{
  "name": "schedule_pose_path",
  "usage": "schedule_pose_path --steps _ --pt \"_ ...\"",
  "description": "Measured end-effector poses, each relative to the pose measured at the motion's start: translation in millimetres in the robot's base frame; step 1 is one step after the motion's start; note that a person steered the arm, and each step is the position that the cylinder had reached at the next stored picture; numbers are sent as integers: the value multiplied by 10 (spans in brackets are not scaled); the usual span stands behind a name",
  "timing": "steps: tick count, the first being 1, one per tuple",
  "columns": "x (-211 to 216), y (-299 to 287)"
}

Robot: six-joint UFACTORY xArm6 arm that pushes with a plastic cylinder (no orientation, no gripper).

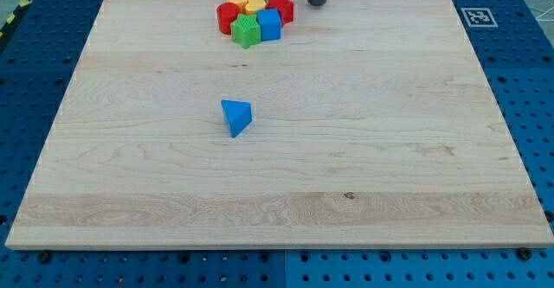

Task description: Push blue triangle up a bit

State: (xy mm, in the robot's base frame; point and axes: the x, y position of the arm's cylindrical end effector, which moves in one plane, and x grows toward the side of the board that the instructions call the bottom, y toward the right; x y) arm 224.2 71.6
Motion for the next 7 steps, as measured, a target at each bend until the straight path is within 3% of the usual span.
schedule_pose_path --steps 2,5,7 --pt "1219 35" --pt "2583 -1049" --pt "2739 -1751"
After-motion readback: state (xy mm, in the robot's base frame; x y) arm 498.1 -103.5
